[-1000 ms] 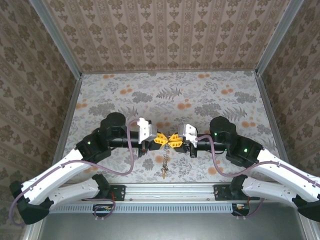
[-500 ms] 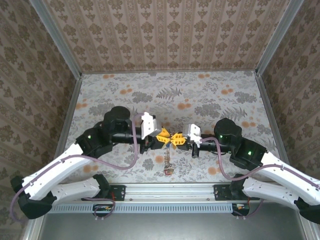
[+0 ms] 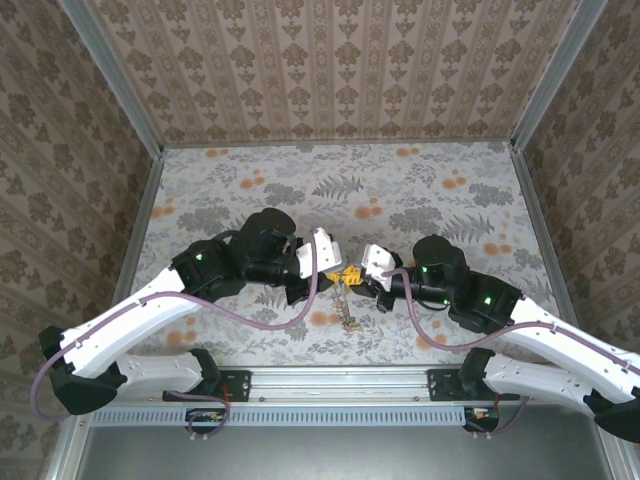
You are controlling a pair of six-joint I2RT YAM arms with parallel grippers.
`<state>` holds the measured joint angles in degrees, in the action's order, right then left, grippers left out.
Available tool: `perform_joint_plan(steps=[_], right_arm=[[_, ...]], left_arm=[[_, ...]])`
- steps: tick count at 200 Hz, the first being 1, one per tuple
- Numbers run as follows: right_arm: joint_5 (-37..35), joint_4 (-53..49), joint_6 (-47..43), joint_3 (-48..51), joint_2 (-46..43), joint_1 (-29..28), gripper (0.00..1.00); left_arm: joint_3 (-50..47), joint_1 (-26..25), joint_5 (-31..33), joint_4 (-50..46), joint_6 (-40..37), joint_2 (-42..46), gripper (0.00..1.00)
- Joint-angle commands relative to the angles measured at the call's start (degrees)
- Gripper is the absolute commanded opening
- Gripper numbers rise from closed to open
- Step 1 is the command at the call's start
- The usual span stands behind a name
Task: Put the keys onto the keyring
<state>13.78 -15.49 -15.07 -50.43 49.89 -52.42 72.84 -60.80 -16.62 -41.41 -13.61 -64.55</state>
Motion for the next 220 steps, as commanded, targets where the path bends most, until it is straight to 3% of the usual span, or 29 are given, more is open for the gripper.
perform_joint_plan(steps=[1,39,55,81,112,167,183,194,207,220], right_arm=[[1.44,1.01,-0.89,-2.78,-0.07,-0.55,0.0],[8.66,1.82,-2.11,-1.6,-0.36,-0.56,0.0],[11.33,3.44,-1.84,-0.53,-0.86,-0.63,0.12],[13.55,4.47,-1.1,-0.27,-1.24,-0.58,0.21],[14.21,5.02,-0.58,-0.45,-1.16,-0.59,0.21],[14.02,6.69,0.21,0.33,-2.0,-0.63,0.11],[13.28,6.96,0.02,0.41,-2.42,-0.59,0.01],[12.3,7.14,-0.13,0.5,-2.84,-0.61,0.0],[10.55,7.09,-0.25,0.7,-3.67,-0.61,0.0],[8.62,6.3,-0.45,0.47,-4.4,-0.64,0.0]], left_arm=[[1.97,-0.46,0.26,-0.85,-0.81,0.0,0.0],[-2.07,-0.42,-5.27,6.29,-0.14,3.86,0.0],[-6.43,-0.29,-10.46,14.18,0.46,7.73,0.0],[-12.26,0.85,-15.5,25.64,2.32,12.88,0.0],[-15.78,3.9,-20.55,33.48,5.53,14.19,0.0],[-20.12,5.81,-26.65,44.06,10.61,15.74,0.0],[-20.71,5.92,-27.71,45.78,11.94,15.57,0.0],[-20.36,5.91,-27.78,45.14,12.2,15.14,0.0],[-18.49,5.73,-26.7,39.59,10.79,14.35,0.0],[-14.37,4.7,-21.28,29.19,6.93,13.23,0.03]])
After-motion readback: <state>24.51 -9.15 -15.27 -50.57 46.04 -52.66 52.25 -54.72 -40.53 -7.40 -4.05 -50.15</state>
